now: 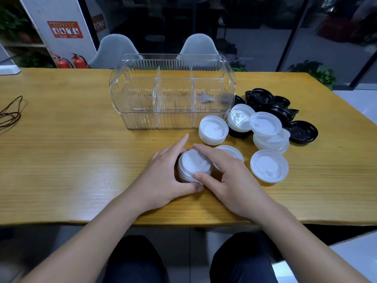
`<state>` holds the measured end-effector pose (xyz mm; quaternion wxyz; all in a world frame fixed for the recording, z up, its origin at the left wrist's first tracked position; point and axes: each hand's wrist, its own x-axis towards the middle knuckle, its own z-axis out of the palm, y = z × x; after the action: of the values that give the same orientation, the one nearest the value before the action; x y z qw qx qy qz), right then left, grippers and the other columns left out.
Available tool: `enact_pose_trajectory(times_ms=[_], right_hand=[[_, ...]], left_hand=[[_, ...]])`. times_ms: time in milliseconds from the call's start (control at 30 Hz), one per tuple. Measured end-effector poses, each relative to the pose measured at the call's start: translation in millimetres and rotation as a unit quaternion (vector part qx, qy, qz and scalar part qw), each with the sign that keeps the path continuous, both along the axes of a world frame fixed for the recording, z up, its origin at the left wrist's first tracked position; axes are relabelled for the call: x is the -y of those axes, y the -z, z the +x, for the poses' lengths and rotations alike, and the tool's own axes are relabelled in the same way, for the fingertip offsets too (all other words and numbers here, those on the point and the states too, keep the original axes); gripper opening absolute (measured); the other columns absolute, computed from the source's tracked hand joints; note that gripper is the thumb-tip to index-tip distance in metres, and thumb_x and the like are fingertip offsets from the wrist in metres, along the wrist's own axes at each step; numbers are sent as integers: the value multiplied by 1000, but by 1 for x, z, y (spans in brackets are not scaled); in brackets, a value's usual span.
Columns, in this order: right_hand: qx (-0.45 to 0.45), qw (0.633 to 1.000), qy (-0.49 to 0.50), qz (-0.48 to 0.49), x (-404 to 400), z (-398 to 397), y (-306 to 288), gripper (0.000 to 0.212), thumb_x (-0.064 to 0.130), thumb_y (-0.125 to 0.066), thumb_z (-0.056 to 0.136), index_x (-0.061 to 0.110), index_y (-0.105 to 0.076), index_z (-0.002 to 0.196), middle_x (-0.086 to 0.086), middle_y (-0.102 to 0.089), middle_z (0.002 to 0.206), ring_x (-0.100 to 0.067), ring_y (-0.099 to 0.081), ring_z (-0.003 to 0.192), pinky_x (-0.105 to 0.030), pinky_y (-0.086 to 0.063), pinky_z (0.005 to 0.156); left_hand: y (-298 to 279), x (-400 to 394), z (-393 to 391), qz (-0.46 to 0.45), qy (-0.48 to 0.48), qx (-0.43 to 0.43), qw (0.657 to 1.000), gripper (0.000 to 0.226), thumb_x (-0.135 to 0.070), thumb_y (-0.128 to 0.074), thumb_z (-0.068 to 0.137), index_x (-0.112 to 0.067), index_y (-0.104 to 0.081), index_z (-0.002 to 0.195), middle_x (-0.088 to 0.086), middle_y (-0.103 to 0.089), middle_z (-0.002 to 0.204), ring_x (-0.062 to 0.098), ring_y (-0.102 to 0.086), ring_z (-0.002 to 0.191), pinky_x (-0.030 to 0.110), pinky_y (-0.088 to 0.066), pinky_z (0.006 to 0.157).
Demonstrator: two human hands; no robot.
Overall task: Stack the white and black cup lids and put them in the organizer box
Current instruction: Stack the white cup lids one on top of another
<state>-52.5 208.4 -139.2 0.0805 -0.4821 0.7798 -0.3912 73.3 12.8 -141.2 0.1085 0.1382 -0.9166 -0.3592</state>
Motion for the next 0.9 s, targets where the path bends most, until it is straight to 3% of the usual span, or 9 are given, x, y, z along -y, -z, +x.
enact_pose_trajectory(times_ms=[100,267,467,733,900], right_hand=[[19,999,-21,14,0,-3,-3,70,40,-77,105,38,-47,168,26,-58,159,5,-50,148,-20,-40,120],[33,999,-38,17,0,-7,-4,73,40,-79,104,40,-45,168,29,-57,159,8,-49,149,-19,-39,122],[7,999,44,-13,3,1,1,77,50,-88,92,41,-54,161,31,-65,148,6,-57,140,-14,-41,115],[-7,999,50,-16,3,4,2,77,53,-87,92,38,-56,160,28,-65,150,7,-55,142,-10,-37,117],[-22,997,68,-20,3,6,2,76,57,-87,90,35,-59,158,24,-67,148,2,-59,139,-20,-43,117]], left_hand=[[-1,1,1,7,5,9,1000,136,-57,-100,77,-55,-11,179,-27,-50,158,9,-39,154,32,-30,129],[3,4,1,7,15,8,1000,136,-60,-99,75,-56,-12,179,-26,-51,159,6,-40,158,40,-34,133],[4,2,1,16,11,-1,1000,136,-68,-99,72,-52,-17,179,-34,-55,156,4,-46,154,42,-39,131],[4,1,2,-9,13,-7,1000,130,-66,-97,77,-55,-15,178,-34,-54,156,3,-43,154,41,-36,132],[4,0,3,-17,11,-15,1000,123,-64,-98,77,-52,-27,176,-42,-55,147,0,-48,152,37,-41,128]])
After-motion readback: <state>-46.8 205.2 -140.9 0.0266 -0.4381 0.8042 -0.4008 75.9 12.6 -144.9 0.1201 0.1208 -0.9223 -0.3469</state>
